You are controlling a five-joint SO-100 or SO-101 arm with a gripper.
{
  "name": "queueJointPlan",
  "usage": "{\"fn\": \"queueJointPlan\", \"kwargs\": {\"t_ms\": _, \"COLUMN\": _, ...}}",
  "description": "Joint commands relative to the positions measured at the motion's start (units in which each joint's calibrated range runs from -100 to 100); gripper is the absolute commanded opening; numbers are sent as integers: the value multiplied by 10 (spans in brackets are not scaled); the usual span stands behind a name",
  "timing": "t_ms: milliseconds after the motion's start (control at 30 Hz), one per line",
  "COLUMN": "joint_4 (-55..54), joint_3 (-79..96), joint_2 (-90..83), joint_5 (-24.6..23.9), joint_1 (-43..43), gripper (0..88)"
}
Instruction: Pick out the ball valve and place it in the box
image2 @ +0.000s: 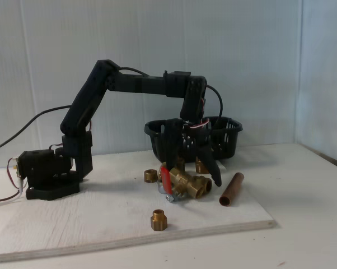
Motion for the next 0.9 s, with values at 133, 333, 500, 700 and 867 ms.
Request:
{"fn": "queueJointPlan", "kwargs": {"t_ms": 133, "joint_4": 6, "joint_3": -23, "joint_2": -6, "joint_5": 3, "joint_1": 1, "gripper": 358}}
{"fn": "queueJointPlan", "kwargs": {"t_ms": 333, "joint_4": 6, "joint_3": -23, "joint_2": -6, "joint_5": 3, "joint_1": 2, "gripper": 351}}
{"fn": "queueJointPlan", "kwargs": {"t_ms": 500, "joint_4": 6, "joint_3": -23, "joint_2": -6, "joint_5": 3, "joint_1": 2, "gripper": 350}}
{"fn": "queueJointPlan", "kwargs": {"t_ms": 700, "joint_4": 6, "joint_3": -22, "joint_2": -6, "joint_5": 3, "joint_1": 2, "gripper": 349}}
{"fn": "queueJointPlan", "kwargs": {"t_ms": 867, "joint_4": 6, "joint_3": -22, "joint_2": -6, "joint_5": 2, "joint_1": 2, "gripper": 349}}
